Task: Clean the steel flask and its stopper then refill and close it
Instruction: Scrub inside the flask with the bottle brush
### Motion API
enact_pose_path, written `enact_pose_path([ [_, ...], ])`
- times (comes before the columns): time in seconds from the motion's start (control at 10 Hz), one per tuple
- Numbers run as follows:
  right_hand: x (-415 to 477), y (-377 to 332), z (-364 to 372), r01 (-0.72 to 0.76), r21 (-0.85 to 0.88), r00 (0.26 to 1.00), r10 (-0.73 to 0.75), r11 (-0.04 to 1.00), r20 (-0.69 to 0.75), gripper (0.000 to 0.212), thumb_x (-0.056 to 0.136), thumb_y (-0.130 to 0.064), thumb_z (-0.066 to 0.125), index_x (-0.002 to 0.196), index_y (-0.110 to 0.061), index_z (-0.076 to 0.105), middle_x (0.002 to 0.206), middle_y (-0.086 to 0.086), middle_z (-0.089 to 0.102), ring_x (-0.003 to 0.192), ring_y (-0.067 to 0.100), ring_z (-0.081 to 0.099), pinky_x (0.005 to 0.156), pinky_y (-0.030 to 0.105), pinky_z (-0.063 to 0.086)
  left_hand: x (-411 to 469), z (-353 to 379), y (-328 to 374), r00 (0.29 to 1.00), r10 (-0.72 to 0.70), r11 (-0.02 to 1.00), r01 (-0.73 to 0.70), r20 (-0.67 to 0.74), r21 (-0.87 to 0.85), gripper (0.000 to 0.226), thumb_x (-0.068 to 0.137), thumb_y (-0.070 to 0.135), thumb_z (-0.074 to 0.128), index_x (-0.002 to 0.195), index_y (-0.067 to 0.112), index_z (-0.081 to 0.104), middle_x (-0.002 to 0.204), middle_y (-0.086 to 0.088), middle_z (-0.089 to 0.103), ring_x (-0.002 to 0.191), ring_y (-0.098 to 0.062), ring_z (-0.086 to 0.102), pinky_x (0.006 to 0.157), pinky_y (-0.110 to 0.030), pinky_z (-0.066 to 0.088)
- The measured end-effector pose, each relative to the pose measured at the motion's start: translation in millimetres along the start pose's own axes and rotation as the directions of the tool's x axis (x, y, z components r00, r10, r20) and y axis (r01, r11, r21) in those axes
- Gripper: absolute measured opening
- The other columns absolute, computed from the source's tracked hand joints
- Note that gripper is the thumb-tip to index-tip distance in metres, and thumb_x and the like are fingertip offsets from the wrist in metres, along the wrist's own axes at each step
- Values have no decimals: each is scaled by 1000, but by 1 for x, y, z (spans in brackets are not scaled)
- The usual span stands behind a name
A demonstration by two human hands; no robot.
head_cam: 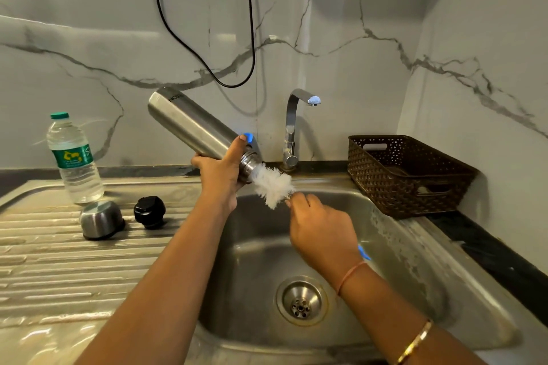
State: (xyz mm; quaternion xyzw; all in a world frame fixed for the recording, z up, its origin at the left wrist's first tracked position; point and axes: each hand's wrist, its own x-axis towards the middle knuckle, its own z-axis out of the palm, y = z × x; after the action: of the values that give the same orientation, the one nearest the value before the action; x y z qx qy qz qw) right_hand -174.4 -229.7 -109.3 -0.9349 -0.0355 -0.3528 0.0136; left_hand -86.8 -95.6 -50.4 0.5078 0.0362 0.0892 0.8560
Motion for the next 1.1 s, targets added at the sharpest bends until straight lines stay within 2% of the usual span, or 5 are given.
enact_pose_path([
  [0.3, 15, 17, -25, -812, 584, 582, -103, -7, 807, 36, 101, -28, 36, 72, -13, 50, 47, -4, 27, 32, 3, 16, 34, 13, 11, 1, -4, 4, 994, -17, 1000, 17, 108, 0, 67, 78, 22, 76, 123, 15, 27, 109, -9, 52, 94, -26, 64, 83, -52, 55],
  [0.5, -7, 6, -9, -135, 144, 981, 112, 980, 157, 37, 97, -39, 29, 79, -18, 54, 67, 2, 60, 57, 23, 58, 50, 32, 39, 1, -2, -2, 1000, -12, 1000, 12, 29, 15, 68, 78, 24, 76, 123, 13, 26, 106, -8, 54, 92, -23, 64, 79, -48, 57],
  [0.7, -5, 6, 2, 28, 28, 998, -27, 999, -61, 32, 92, -29, 37, 70, -16, 55, 58, 2, 57, 43, 24, 54, 39, 27, 29, 6, -8, 7, 999, -32, 998, 31, -15, -60, 64, 82, 21, 74, 123, 12, 25, 104, -9, 54, 82, -20, 66, 72, -46, 58],
  [0.9, 12, 14, -18, -771, 635, 636, -59, -36, 769, 36, 100, -30, 41, 75, -12, 58, 43, -8, 27, 33, 4, 19, 33, 14, 13, 6, -8, 10, 997, 9, 1000, -9, 72, -4, 65, 80, 22, 74, 122, 13, 25, 105, -7, 52, 84, -20, 65, 78, -48, 56],
  [1.1, -8, 15, -7, -137, 273, 974, 79, 952, 214, 33, 96, -42, 41, 79, -17, 56, 60, 0, 53, 46, 14, 50, 43, 30, 41, 3, -1, 3, 998, 22, 999, -24, 53, 47, 73, 78, 22, 77, 126, 13, 23, 108, -8, 52, 96, -25, 64, 76, -48, 58],
])
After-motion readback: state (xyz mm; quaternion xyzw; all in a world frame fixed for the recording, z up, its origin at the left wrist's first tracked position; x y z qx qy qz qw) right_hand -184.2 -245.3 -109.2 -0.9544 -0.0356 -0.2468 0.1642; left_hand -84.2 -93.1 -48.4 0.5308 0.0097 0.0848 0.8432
